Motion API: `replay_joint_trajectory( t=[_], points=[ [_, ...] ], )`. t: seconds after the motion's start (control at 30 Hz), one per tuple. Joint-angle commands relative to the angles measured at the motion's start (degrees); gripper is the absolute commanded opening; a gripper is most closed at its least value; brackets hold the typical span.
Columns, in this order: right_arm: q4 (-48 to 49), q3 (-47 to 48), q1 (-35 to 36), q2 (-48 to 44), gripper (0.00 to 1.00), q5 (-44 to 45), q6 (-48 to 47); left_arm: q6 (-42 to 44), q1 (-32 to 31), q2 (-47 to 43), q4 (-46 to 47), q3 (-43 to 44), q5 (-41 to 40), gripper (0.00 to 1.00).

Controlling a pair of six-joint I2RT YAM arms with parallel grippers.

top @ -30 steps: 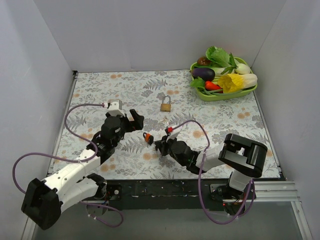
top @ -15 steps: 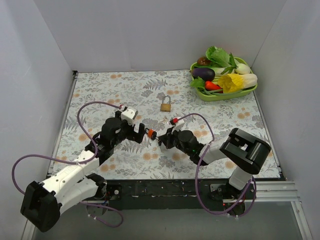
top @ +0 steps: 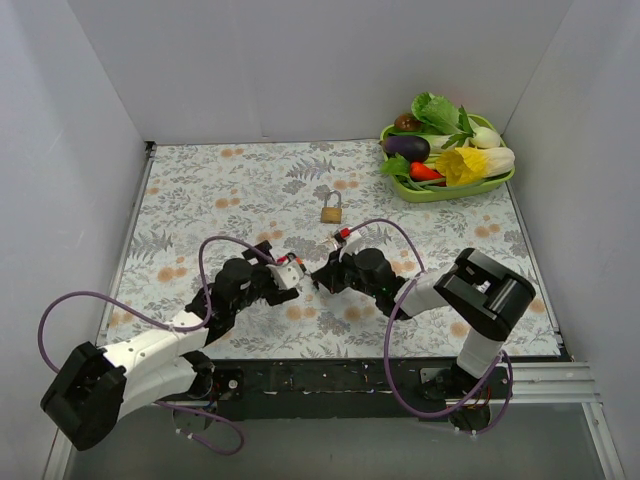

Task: Unlock with the key

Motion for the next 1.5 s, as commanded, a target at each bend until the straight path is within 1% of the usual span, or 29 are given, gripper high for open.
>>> replay_joint_trajectory(
  t=[0.0, 0.07, 0.13, 0.23, 0.27, 0.3, 0.33, 0.37, 0.4, 0.43, 0.47, 0.53, 0.57, 0.63, 0.67, 0.73, 0.77, 0.8, 0.83, 0.87, 0.9, 0.97, 1.03, 1.17, 1.23, 1.3, 1.37, 1.4, 1.47],
  points=[
    [0.6, 2.4, -1.2, 0.4, 0.01, -3.7, -0.2, 20.5, -1.2, 1.7, 12.1, -6.4, 4.4, 0.98],
    [0.4, 2.6, -1.7, 0.4, 0.01, -4.6, -0.3, 23.3, -1.2, 2.9, 13.1, -7.3, 6.1, 0.98],
    [0.2, 2.6, -2.0, 0.4, 0.01, -4.9, -0.6, 22.8, -1.2, 3.9, 13.2, -6.9, 8.4, 0.98],
    [-0.2, 2.9, -2.1, 0.7, 0.01, -5.4, -0.8, 21.5, -1.2, 7.3, 14.2, -6.1, 7.9, 0.98],
    [-0.1, 2.8, -2.1, 0.5, 0.01, -5.5, -0.5, 19.4, -1.2, 8.0, 18.5, -6.3, 7.2, 0.98],
    [0.0, 2.4, -2.2, 0.4, 0.01, -5.5, -0.4, 17.0, -0.1, 9.0, 20.2, -6.2, 7.0, 0.98],
    [0.4, 2.0, -2.1, 0.3, 0.01, -5.6, -0.1, 10.4, 1.0, 9.6, 20.7, -4.0, 7.7, 0.98],
    [0.7, 1.7, -2.1, -0.4, 0.01, -5.3, 0.2, 6.5, 2.6, 11.1, 17.6, -1.5, 12.1, 0.98],
    [0.8, 0.9, -2.1, -0.9, 0.01, -5.0, 0.6, 3.2, 6.0, 12.1, 15.6, 0.8, 14.2, 0.98],
    [0.8, 0.5, -2.1, -1.5, 0.01, -4.8, 0.7, -3.3, 7.0, 13.0, 13.8, 5.4, 16.1, 0.96],
    [0.7, 0.1, -2.1, -2.8, 0.01, -4.4, 1.3, -5.9, 7.9, 14.5, 10.7, 7.3, 17.9, 0.95],
    [0.7, -1.8, -2.1, -4.3, 0.01, -3.6, 1.8, -13.5, 8.8, 15.5, 8.3, 11.8, 16.7, 0.98],
    [0.3, -2.4, -2.1, -5.9, 0.01, -2.4, 2.1, -18.3, 9.2, 15.6, 5.5, 12.5, 17.3, 0.98],
    [-0.9, -3.5, -2.1, -7.3, 0.01, -1.1, 1.4, -23.4, 9.7, 14.5, 4.0, 13.4, 17.1, 0.98],
    [-1.8, -3.6, -2.1, -8.7, 0.01, 0.1, 0.9, -31.8, 10.0, 14.2, 0.6, 15.7, 15.7, 0.98],
    [-4.0, -4.4, -2.1, -10.3, 0.01, 1.1, -0.6, -40.5, 10.9, 16.0, -6.1, 20.0, 9.6, 0.98],
    [-4.6, -4.8, -2.2, -11.8, 0.01, 3.1, -0.8, -44.2, 11.0, 17.6, -15.5, 26.0, 7.6, 0.92],
    [-5.3, -5.3, -2.1, -12.8, 0.01, 3.8, -1.2, -52.6, 11.0, 21.8, -20.9, 28.9, 5.0, 0.88],
    [-5.8, -5.6, -2.1, -13.7, 0.01, 5.2, -1.8, -56.9, 11.0, 24.3, -26.2, 32.5, 4.2, 0.83],
    [-6.6, -6.1, -2.1, -15.4, 0.01, 5.8, -2.2, -60.1, 10.9, 26.4, -34.9, 36.9, 4.5, 0.77],
    [-7.1, -6.2, -2.0, -16.1, 0.01, 6.4, -2.5, -66.1, 10.8, 27.8, -37.8, 38.3, 5.3, 0.73],
    [-9.1, -6.4, -2.0, -18.3, 0.01, 7.7, -3.4, -72.2, 10.6, 29.6, -43.0, 39.7, 4.2, 0.73],
    [-10.6, -6.5, -2.0, -19.6, 0.01, 8.2, -3.9, -78.3, 10.3, 29.3, -44.9, 40.7, 2.0, 0.71],
    [-11.2, -7.3, -2.0, -22.8, 0.01, 8.3, -4.4, -84.7, 10.3, 29.3, -49.2, 41.3, -2.6, 0.70],
    [-11.0, -8.0, -1.7, -23.6, 0.01, 8.0, -4.5, -90.0, 10.2, 30.1, -51.6, 41.4, -4.4, 0.73],
    [-9.9, -9.3, -1.3, -24.8, 0.01, 7.9, -5.2, -92.2, 10.3, 32.8, -53.7, 41.4, -2.5, 0.72],
    [-9.1, -10.4, -1.2, -26.2, 0.01, 7.9, -5.2, -95.9, 10.2, 35.1, -54.2, 42.1, -1.4, 0.68],
    [-8.5, -10.8, -1.2, -26.7, 0.01, 7.9, -5.4, -96.7, 10.2, 37.7, -54.1, 42.7, 1.9, 0.67],
    [-8.4, -12.1, -1.1, -28.7, 0.01, 8.2, -5.7, -97.8, 10.1, 40.4, -55.0, 45.9, 2.6, 0.65]
  ],
)
